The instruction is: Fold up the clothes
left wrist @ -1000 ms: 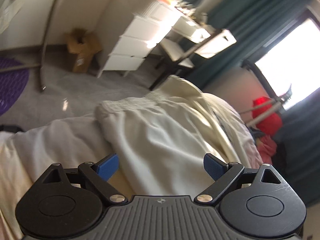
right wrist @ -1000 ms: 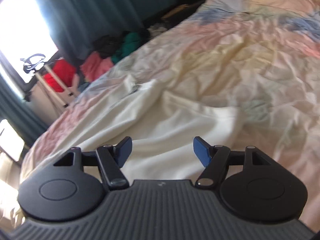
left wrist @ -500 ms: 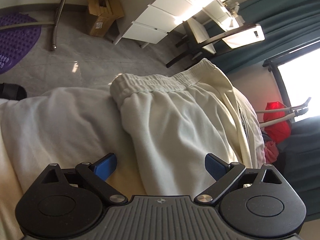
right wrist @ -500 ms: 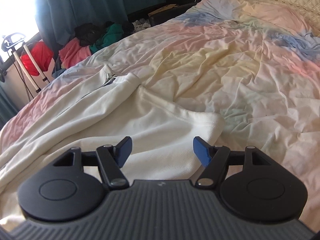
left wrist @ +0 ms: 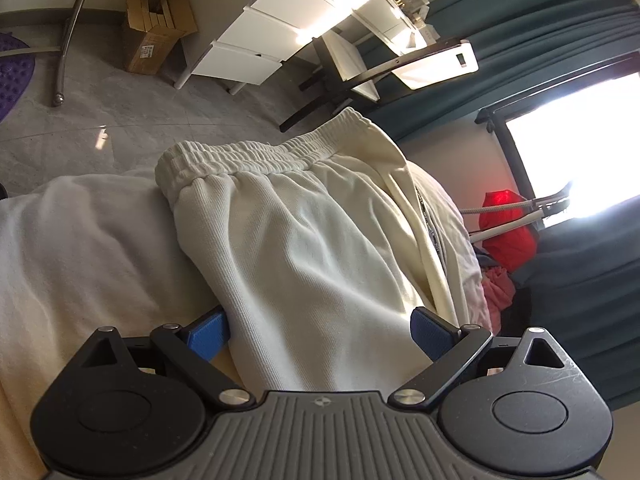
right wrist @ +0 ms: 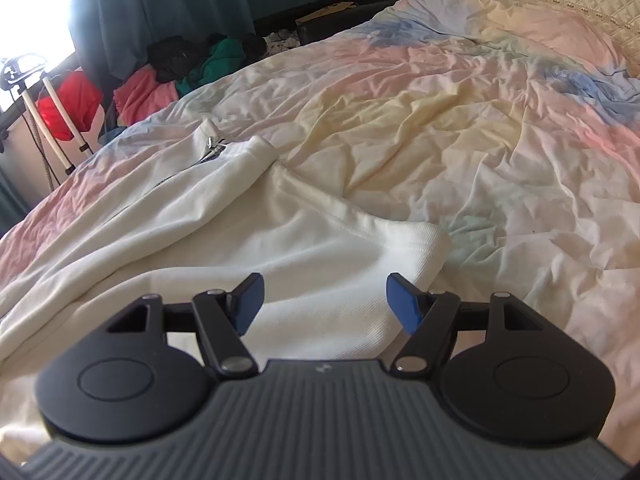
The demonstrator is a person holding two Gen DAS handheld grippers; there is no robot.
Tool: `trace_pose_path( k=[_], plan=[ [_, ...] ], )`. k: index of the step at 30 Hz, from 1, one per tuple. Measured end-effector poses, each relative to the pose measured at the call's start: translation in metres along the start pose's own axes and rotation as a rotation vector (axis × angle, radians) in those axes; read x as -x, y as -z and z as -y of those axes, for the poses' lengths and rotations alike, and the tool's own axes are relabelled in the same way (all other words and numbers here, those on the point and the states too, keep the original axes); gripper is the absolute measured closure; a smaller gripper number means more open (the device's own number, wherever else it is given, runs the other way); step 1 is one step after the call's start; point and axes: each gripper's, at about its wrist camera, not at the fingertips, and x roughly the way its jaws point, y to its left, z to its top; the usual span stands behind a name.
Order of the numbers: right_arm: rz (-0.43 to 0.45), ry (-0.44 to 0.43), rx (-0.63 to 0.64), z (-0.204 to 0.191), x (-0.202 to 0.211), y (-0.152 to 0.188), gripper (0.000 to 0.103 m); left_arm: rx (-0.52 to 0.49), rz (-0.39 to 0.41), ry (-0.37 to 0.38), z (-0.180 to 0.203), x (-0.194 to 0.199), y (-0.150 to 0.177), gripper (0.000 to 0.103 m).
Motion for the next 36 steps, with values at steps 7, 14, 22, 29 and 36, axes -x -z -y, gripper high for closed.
trace_pose_path(
  k=[7, 14, 22, 29, 36],
  plan=[
    [-0.013, -0.004, -0.014, 0.002, -0.001, 0.001, 0.033, 0.069, 0.017, 0.138, -0.006, 0.004, -0.002, 0.007],
    [-0.052, -0.086, -0.349, 0.048, -0.007, 0.003, 0.033, 0.109, -0.023, 0.136, -0.011, -0.004, 0.001, 0.011],
    [-0.186, -0.184, -0.708, 0.092, -0.036, 0.026, 0.033, 0.110, -0.092, 0.101, -0.014, -0.027, 0.008, 0.035],
    [-0.187, -0.212, -0.675, 0.090, -0.063, 0.019, 0.085, 0.188, -0.073, 0.127, -0.028, -0.035, 0.000, 0.072],
    [0.005, -0.225, -0.616, 0.090, -0.030, 0.004, 0.097, 0.138, 0.074, 0.201, -0.020, -0.008, -0.001, 0.101]
  ],
)
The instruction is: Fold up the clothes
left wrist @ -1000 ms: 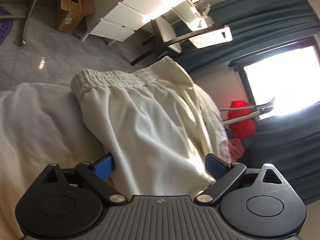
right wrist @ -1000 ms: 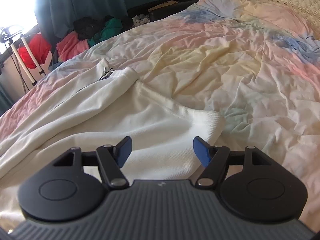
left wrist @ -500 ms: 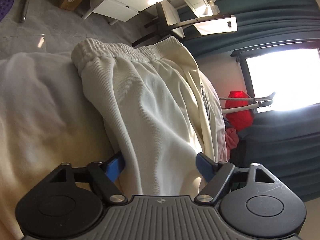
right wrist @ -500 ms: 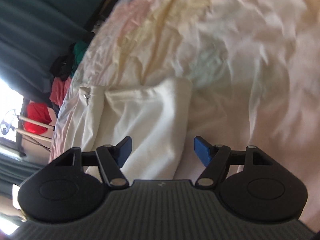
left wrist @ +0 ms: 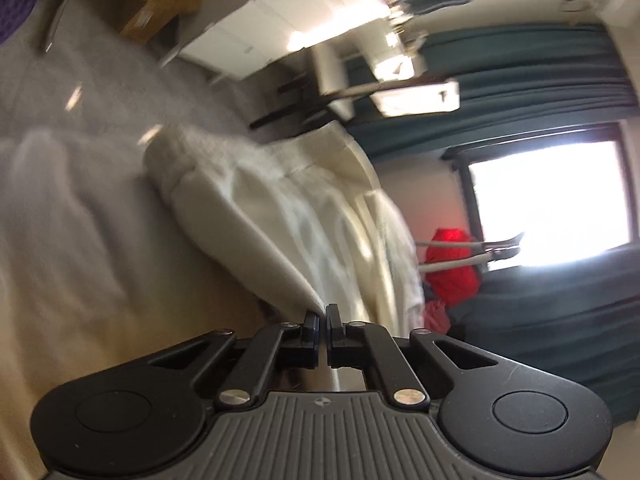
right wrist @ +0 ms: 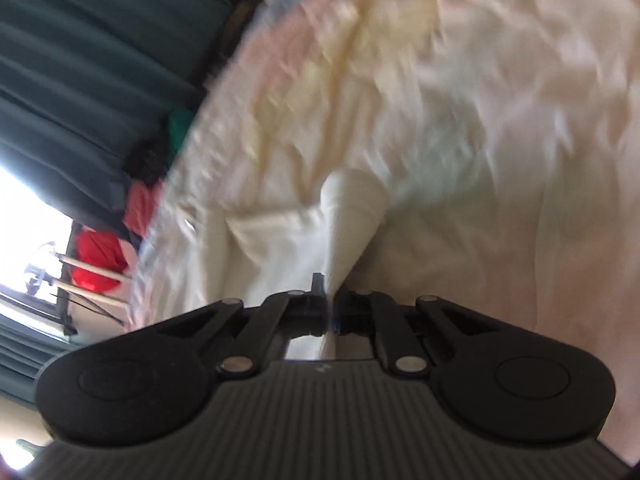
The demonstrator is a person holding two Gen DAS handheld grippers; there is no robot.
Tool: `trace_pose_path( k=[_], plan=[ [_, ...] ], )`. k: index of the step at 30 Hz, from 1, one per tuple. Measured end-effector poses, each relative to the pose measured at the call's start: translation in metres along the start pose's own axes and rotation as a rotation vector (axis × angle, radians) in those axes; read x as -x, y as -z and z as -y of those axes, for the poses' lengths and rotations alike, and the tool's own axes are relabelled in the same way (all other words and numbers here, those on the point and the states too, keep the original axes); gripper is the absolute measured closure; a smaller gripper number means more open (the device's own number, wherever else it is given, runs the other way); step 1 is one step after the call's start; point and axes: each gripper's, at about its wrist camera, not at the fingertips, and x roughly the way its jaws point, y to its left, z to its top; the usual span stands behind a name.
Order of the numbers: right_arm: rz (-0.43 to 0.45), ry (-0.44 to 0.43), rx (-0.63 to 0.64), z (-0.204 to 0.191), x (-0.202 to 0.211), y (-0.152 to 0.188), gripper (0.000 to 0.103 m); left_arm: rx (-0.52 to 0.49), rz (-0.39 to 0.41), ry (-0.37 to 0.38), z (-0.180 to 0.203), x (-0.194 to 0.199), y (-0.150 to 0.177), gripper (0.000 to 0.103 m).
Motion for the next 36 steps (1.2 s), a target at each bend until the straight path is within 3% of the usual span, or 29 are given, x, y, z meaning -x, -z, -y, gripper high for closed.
trace_pose_path(
  k=[5, 10, 16, 22, 27, 30, 33, 36],
  plan=[
    [0.082, -0.056, 0.024, -0.012, 0.034, -0.007, 0.097, -0.053, 0.075, 0.111, 0.020, 0.035, -0.006, 0.101],
    [0.103, -0.085, 0.091, -0.059, 0.028, -0.025, 0.097, -0.119, 0.054, 0.105, 0.065, 0.011, -0.030, 0.101],
    [0.111, -0.068, 0.165, -0.159, -0.042, -0.043, 0.097, -0.209, 0.043, 0.056, 0.146, -0.092, -0.064, 0.101],
    [0.124, 0.019, 0.260, -0.249, -0.165, -0.043, 0.097, -0.285, 0.049, -0.032, 0.203, -0.230, -0.087, 0.101],
    [0.095, 0.106, 0.335, -0.275, -0.265, -0.022, 0.097, -0.402, 0.048, -0.131, 0.219, -0.345, -0.093, 0.100],
    [0.078, 0.154, 0.379, -0.271, -0.304, -0.010, 0.097, -0.501, 0.026, -0.221, 0.213, -0.397, -0.083, 0.100],
    [0.058, 0.165, 0.394, -0.260, -0.324, -0.003, 0.097, -0.529, -0.026, -0.322, 0.197, -0.429, -0.075, 0.098],
    [0.032, 0.116, 0.382, -0.253, -0.323, -0.004, 0.089, -0.577, -0.044, -0.325, 0.189, -0.433, -0.070, 0.095]
  ],
)
